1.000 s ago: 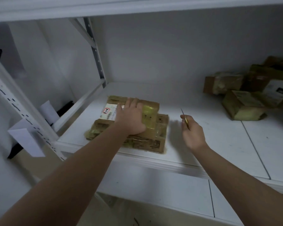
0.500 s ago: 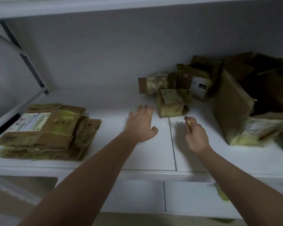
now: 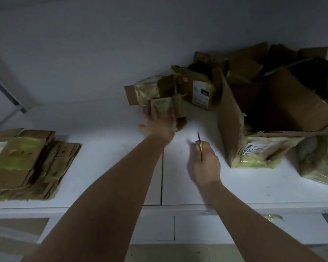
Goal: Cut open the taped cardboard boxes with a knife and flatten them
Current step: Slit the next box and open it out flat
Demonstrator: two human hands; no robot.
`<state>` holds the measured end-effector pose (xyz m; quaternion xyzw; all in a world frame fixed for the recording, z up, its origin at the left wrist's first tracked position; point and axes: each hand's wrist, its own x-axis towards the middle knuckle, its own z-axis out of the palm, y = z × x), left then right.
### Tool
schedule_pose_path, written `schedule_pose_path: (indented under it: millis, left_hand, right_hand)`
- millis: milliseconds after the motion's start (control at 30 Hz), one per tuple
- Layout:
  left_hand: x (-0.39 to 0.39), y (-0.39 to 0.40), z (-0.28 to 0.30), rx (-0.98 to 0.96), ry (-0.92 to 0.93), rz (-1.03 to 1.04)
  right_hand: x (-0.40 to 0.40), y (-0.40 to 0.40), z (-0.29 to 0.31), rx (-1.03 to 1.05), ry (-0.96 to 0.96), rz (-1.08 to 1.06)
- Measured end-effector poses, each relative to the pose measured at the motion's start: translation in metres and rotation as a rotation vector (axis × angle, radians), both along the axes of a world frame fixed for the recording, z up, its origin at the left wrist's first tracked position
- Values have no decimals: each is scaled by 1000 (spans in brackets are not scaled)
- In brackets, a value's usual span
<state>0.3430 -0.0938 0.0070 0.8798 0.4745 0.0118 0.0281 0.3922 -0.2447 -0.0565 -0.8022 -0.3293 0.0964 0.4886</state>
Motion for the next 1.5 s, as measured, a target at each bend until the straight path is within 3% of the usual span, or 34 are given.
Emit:
schedule_pose_path:
  millis: [200, 533, 700, 800, 967, 1167, 1400, 1500]
  left_hand:
    - [-30, 0, 4, 126, -104, -53]
    - [-157, -50, 43, 286, -50, -20]
    - [-172, -61, 54, 87, -36, -128]
    - [-192, -37, 58, 43, 108, -208]
    - [-221, -7, 47, -224, 138, -187]
    - [-213, -25, 26, -151, -84, -47]
    - [-207, -29, 26, -142, -6, -58]
    - [-208, -30, 25, -119, 21, -63]
  right_hand:
    - [-1, 0, -1, -9, -31, 0]
    - [-12, -4, 11, -80, -132, 43]
    - [-28, -1, 16, -99, -71, 121]
    - [-40, -6, 15, -105, -57, 163]
    - [-63, -9, 19, -129, -61, 188]
    - [-98, 1, 31, -127, 118, 242]
    - [-115, 15, 24, 20, 358, 102]
    - [-119, 17, 18, 42, 374, 52]
